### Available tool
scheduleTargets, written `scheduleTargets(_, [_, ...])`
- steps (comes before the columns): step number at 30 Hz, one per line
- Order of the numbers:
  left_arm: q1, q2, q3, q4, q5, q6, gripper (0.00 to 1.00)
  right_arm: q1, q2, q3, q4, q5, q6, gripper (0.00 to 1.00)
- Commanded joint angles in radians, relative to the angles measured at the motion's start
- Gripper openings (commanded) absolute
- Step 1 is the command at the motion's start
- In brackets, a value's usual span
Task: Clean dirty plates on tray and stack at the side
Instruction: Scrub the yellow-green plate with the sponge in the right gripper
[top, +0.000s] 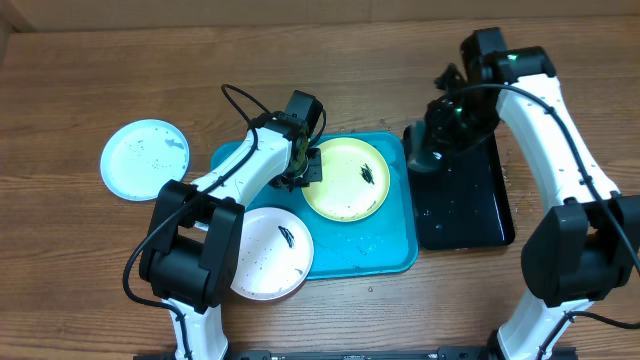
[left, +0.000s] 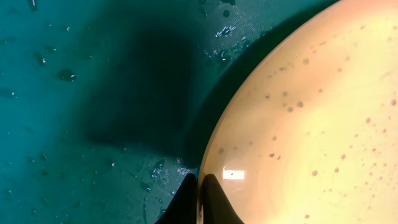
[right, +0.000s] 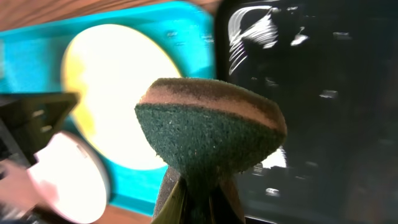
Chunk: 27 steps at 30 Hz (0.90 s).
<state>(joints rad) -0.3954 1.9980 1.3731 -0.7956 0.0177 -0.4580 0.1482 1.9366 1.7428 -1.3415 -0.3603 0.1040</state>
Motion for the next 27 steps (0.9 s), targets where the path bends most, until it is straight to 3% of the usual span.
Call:
scheduleTargets(1, [-0.005,-0.006,-0.010,0.000,0.008,-0.022,0.04,0.068,-0.019,0.024,0.028,-0.085,0.000,0.04])
scheduleTargets(6, [-0.005,-0.006,-0.010,0.000,0.008,-0.021,0.04,0.179,-0.009,0.024,0.063,-0.016,0.003,0.04])
scheduleTargets(14, [-0.005,-0.006,-0.010,-0.004,0.008,0.013,0.04,0.346,0.040,0.024,0.105,0.373,0.077,0.04])
scheduleTargets(27, [-0.005,-0.006,-0.010,-0.004,0.008,0.039,0.04,0.375,0.161,-0.042,0.224,0.443,0.053,0.04])
